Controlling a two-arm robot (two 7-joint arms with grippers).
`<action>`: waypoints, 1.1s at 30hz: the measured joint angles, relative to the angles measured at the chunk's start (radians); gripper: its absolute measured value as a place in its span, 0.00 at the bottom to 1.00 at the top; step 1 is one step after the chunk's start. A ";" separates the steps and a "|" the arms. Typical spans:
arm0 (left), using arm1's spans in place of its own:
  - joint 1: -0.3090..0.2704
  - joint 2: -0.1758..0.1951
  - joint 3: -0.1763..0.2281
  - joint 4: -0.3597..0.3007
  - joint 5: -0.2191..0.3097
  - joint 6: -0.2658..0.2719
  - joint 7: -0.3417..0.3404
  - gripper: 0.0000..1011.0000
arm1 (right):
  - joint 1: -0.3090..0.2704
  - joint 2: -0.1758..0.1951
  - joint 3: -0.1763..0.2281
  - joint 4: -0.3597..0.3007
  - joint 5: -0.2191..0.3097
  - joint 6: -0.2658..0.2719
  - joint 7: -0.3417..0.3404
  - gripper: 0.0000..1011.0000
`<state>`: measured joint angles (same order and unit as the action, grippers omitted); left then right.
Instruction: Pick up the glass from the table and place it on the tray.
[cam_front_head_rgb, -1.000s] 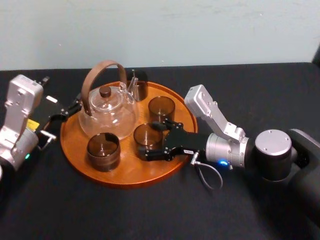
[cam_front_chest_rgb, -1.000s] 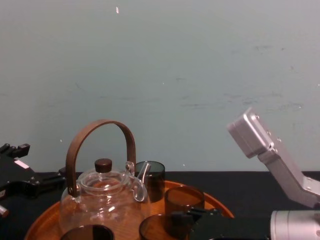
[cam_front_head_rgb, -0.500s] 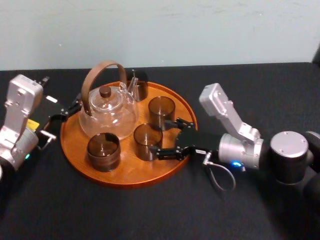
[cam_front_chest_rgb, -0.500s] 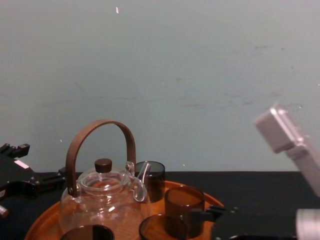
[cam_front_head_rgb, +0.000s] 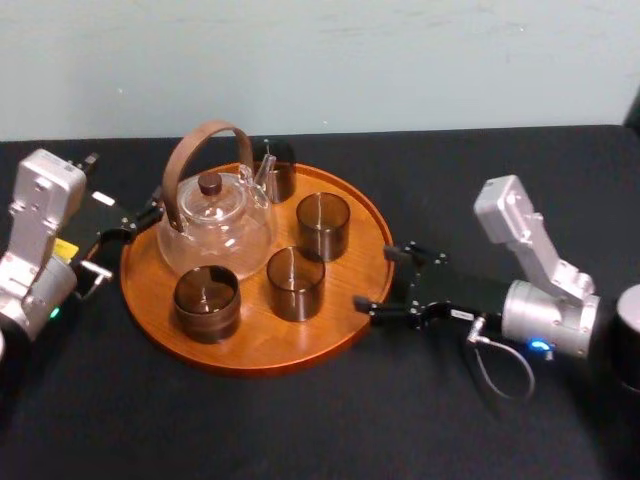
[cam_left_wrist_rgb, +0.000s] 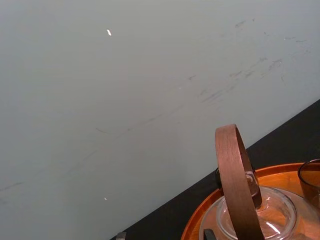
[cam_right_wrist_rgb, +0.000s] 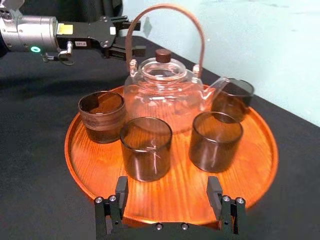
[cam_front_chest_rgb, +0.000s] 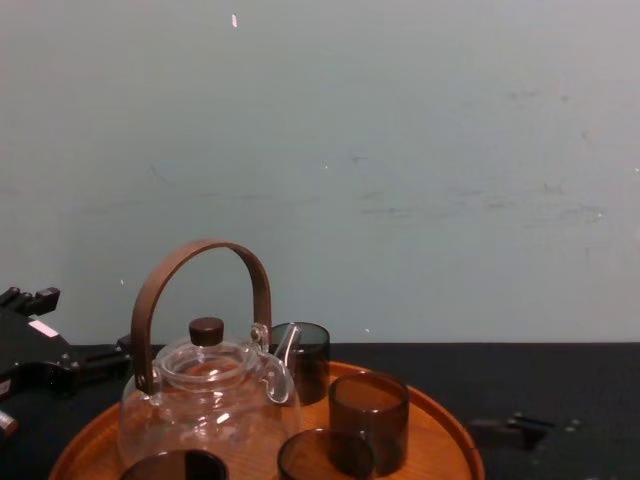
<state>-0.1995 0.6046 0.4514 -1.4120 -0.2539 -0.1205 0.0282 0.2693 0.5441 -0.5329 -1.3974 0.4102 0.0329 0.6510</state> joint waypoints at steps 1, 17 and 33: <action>0.000 0.000 0.000 0.000 0.000 0.000 0.000 0.99 | -0.010 0.011 0.010 -0.007 0.009 -0.005 0.002 0.99; 0.000 0.000 0.000 0.000 0.000 0.000 0.000 0.99 | -0.031 0.001 0.132 0.014 0.069 -0.058 -0.097 0.99; 0.000 0.000 0.000 0.000 0.000 0.000 0.000 0.99 | 0.028 -0.148 0.221 0.142 -0.008 -0.110 -0.344 0.99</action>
<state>-0.1995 0.6046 0.4514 -1.4120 -0.2539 -0.1205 0.0283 0.2977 0.3960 -0.3123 -1.2554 0.4018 -0.0776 0.3071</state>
